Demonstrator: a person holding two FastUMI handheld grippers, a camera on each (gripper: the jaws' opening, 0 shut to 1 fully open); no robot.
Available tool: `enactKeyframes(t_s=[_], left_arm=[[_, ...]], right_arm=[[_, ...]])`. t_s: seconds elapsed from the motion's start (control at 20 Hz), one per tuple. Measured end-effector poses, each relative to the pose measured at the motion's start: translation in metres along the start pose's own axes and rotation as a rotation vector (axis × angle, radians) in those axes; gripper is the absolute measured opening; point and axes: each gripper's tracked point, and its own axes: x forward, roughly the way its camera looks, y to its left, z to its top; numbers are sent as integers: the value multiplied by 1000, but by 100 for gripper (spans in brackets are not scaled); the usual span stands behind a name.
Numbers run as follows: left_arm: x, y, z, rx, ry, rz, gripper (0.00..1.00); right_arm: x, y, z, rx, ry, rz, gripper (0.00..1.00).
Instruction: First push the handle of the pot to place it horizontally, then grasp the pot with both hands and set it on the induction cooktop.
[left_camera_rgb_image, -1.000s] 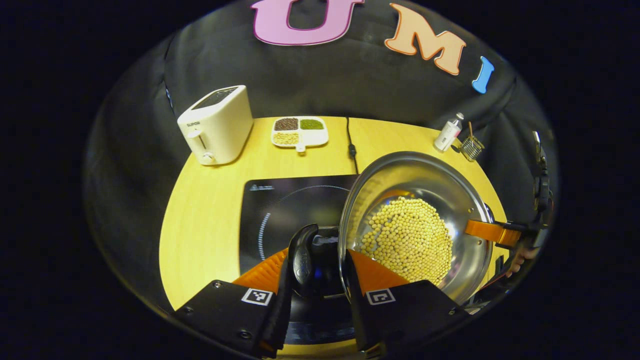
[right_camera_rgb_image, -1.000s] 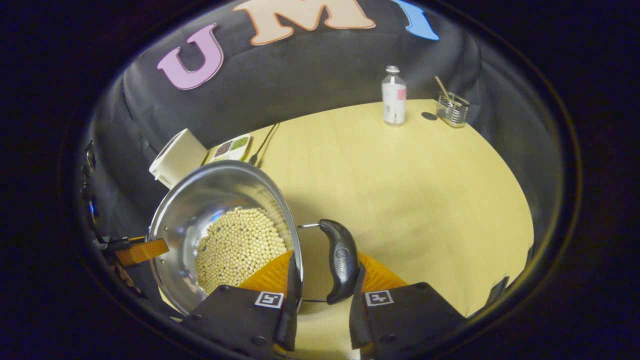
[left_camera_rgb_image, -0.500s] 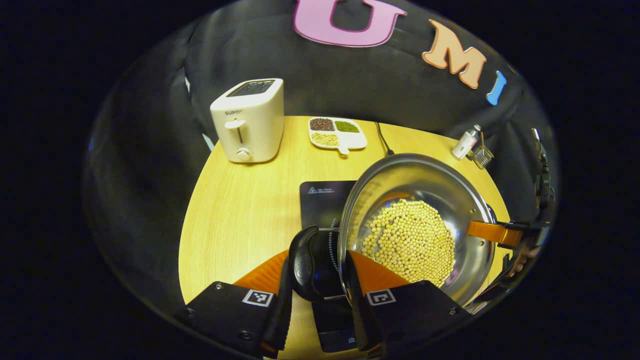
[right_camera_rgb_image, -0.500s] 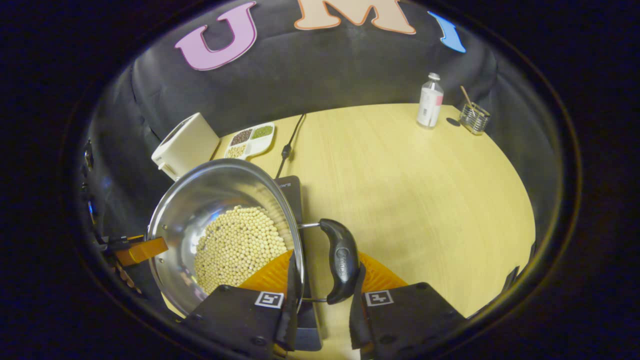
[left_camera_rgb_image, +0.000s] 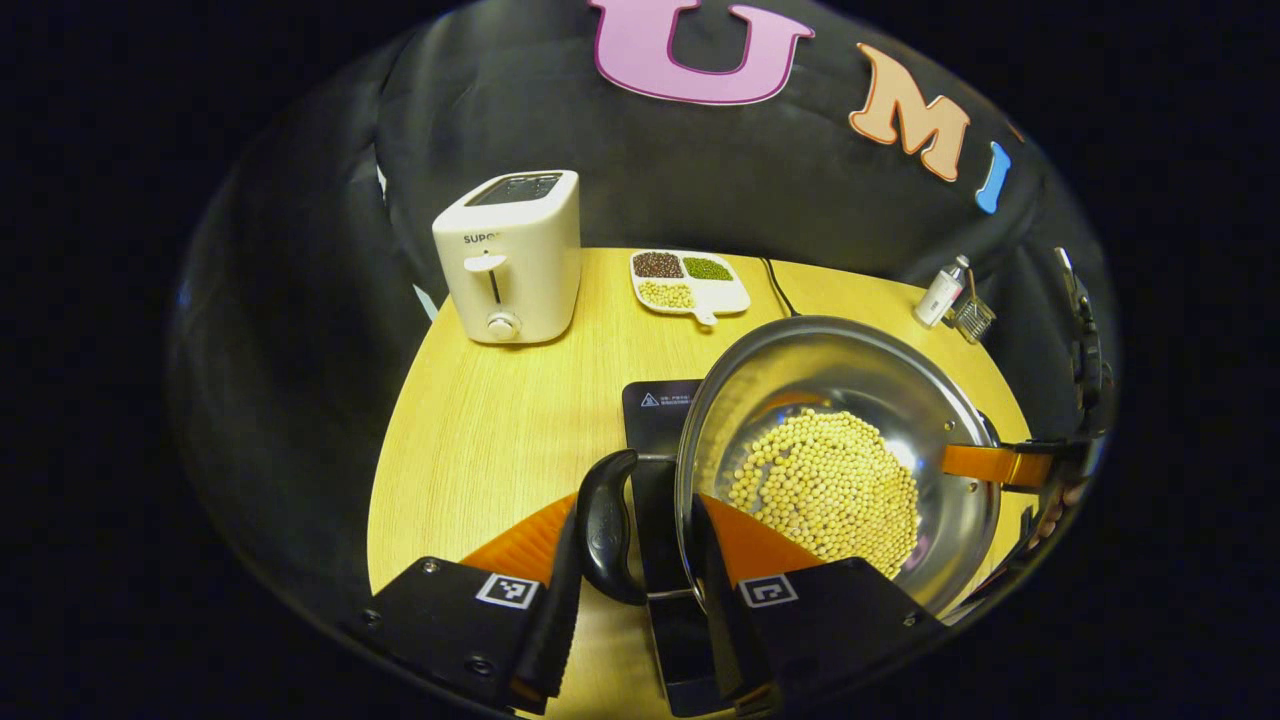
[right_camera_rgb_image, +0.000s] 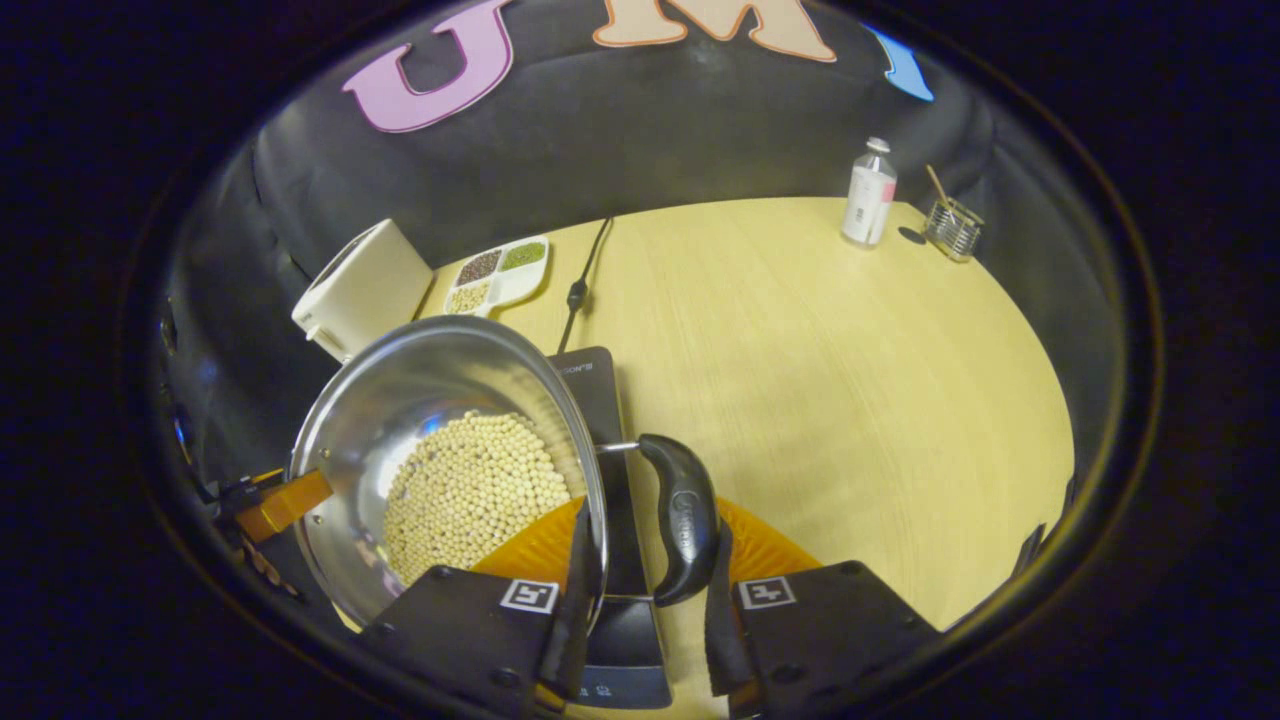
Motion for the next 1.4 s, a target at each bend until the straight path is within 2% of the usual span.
enactKeyframes(t_s=[0.05, 0.1, 0.15, 0.2, 0.25, 0.3, 0.35, 0.5, 0.55, 0.75, 0.8, 0.85, 0.9, 1.05, 1.1, 1.15, 1.3, 1.35, 1.4], left_arm=[[2, 0, 0, 23, 0, 8, 61], [5, 2, -7, 66, 27, 21, 63], [4, 6, -12, 116, 41, 50, 67], [4, 9, -8, 153, 19, 79, 76], [2, 8, 0, 174, -13, 100, 84], [-3, 7, 6, 181, -43, 110, 88], [-9, 4, 10, 181, -65, 119, 88], [-26, -2, 13, 161, -96, 150, 88], [-32, -5, 14, 151, -106, 159, 87], [-71, -16, 21, 132, -177, 246, 88], [-82, -20, 22, 130, -195, 271, 88], [-94, -27, 18, 123, -194, 291, 88], [-103, -39, 16, 113, -208, 293, 88], [-131, -77, 4, 105, -236, 290, 87], [-139, -89, -3, 100, -238, 291, 88], [-148, -102, -9, 91, -245, 285, 87], [-177, -134, -26, 40, -245, 280, 87], [-187, -145, -23, 24, -258, 271, 88], [-198, -153, -17, 14, -285, 262, 88]], right_arm=[[0, 1, -2, -4, -3, -5, 45], [1, 1, -2, -7, -6, -11, 55], [0, 0, -3, -11, -8, -16, 50], [0, -1, -1, -16, -18, -23, 57], [-1, -3, 0, -18, -30, -25, 58], [-4, -4, 1, -20, -42, -27, 65], [-8, -4, 2, -19, -50, -17, 67], [-18, -2, 4, 1, -84, 21, 100], [-19, -6, 5, 6, -94, 38, 98], [-48, -10, 6, 8, -136, 116, 100], [-56, -16, 4, -6, -146, 131, 95], [-66, -25, 2, -19, -158, 137, 100], [-76, -34, 2, -29, -183, 142, 95], [-101, -67, -8, -71, -223, 150, 94], [-109, -78, -12, -81, -232, 155, 100], [-118, -90, -15, -90, -245, 160, 94], [-147, -126, -23, -116, -277, 160, 94], [-158, -136, -24, -117, -289, 160, 100], [-170, -143, -21, -112, -310, 163, 94]])
